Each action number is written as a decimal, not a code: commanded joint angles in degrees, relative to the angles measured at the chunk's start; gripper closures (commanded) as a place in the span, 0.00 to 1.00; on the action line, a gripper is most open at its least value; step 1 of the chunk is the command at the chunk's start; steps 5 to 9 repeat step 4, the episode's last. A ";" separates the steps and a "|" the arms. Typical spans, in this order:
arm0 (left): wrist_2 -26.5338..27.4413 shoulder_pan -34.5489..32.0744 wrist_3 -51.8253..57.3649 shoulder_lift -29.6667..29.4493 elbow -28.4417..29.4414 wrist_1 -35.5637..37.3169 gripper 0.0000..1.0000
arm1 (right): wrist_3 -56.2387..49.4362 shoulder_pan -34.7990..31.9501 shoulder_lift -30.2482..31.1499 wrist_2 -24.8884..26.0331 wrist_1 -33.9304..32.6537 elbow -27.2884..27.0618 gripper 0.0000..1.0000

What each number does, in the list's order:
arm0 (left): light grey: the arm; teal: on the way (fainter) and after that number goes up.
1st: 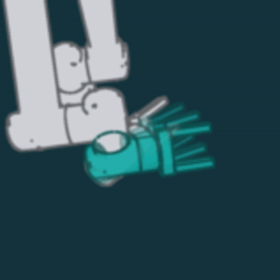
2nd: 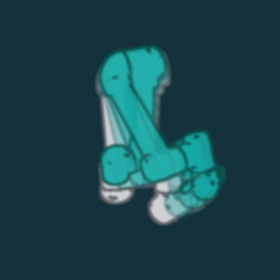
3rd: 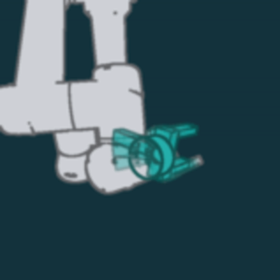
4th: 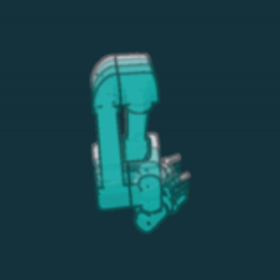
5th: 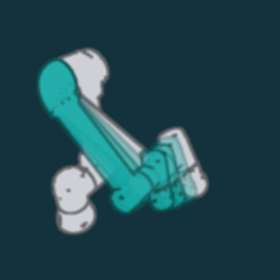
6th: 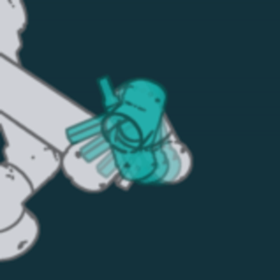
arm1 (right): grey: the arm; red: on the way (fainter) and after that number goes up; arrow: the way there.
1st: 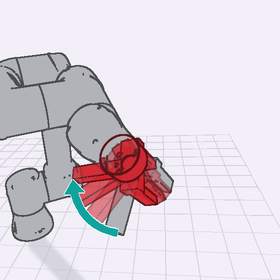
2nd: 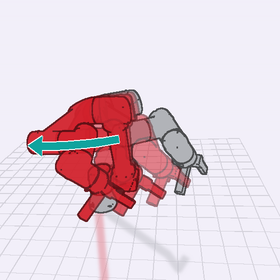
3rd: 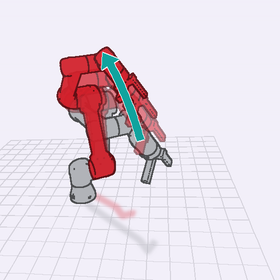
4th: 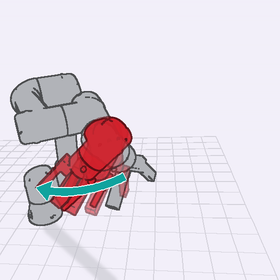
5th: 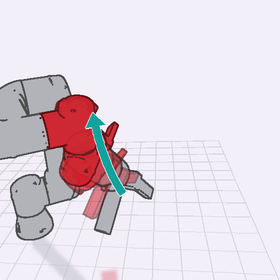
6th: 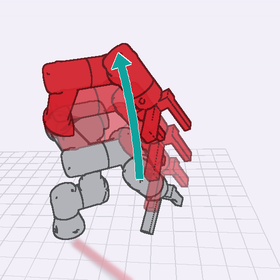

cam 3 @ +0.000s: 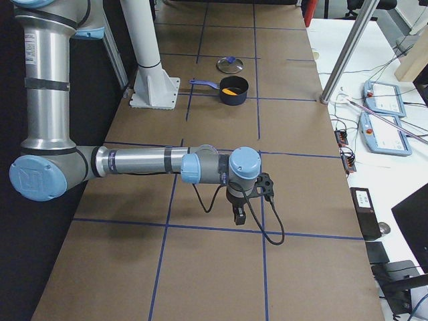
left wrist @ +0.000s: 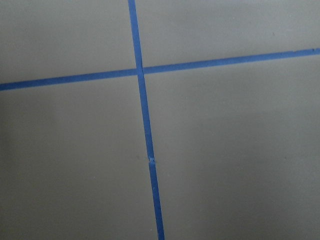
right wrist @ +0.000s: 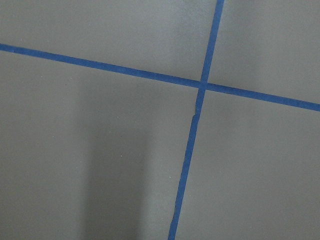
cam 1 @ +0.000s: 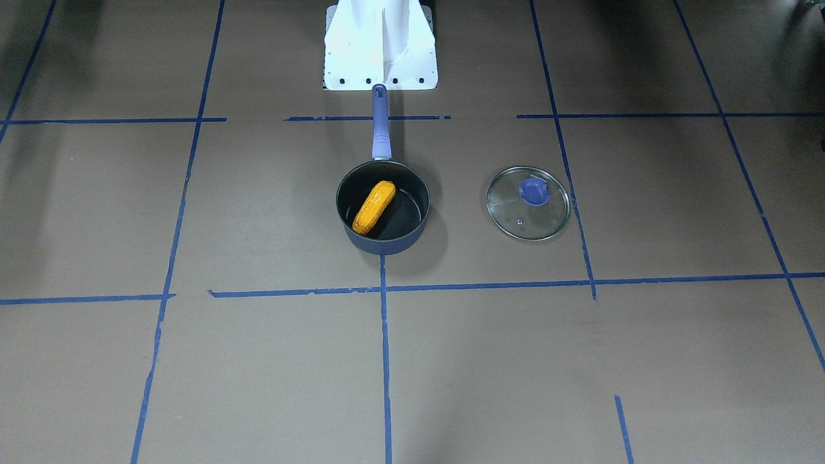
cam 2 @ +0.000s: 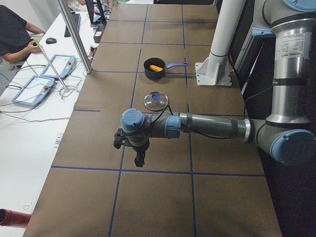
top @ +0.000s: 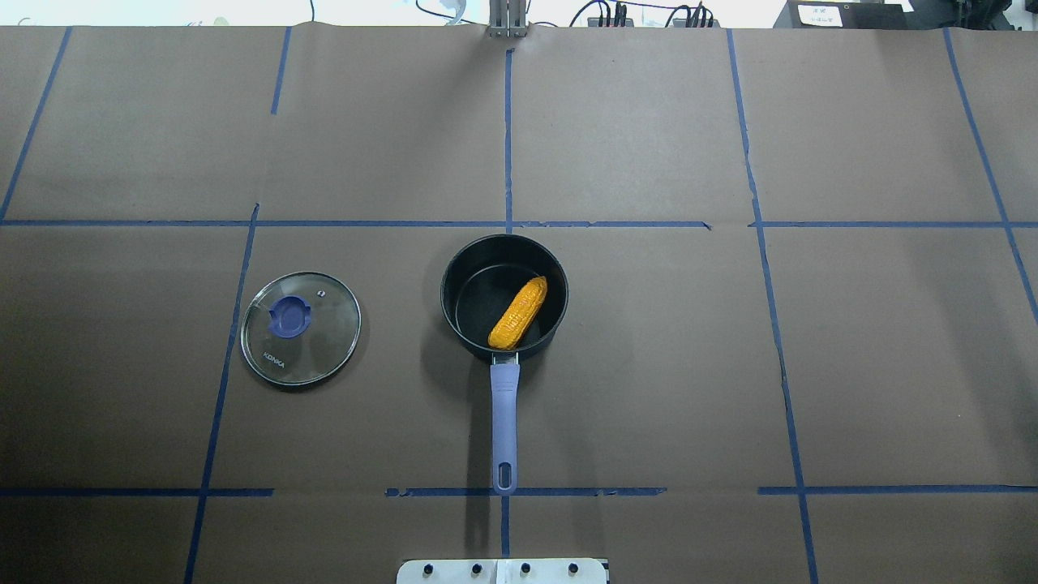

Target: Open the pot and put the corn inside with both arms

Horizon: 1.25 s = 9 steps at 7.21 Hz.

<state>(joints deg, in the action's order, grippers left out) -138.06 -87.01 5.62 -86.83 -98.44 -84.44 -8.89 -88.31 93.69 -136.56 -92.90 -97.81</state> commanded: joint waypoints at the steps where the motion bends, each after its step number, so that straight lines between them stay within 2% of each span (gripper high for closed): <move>1: 0.16 0.09 -0.08 -0.44 -0.16 0.07 0.00 | -0.08 -0.02 0.09 -0.37 -0.09 0.16 0.00; 9: 0.16 0.26 -0.08 -0.10 -0.70 0.24 0.00 | 0.10 -0.02 0.00 -0.11 -0.09 0.07 0.00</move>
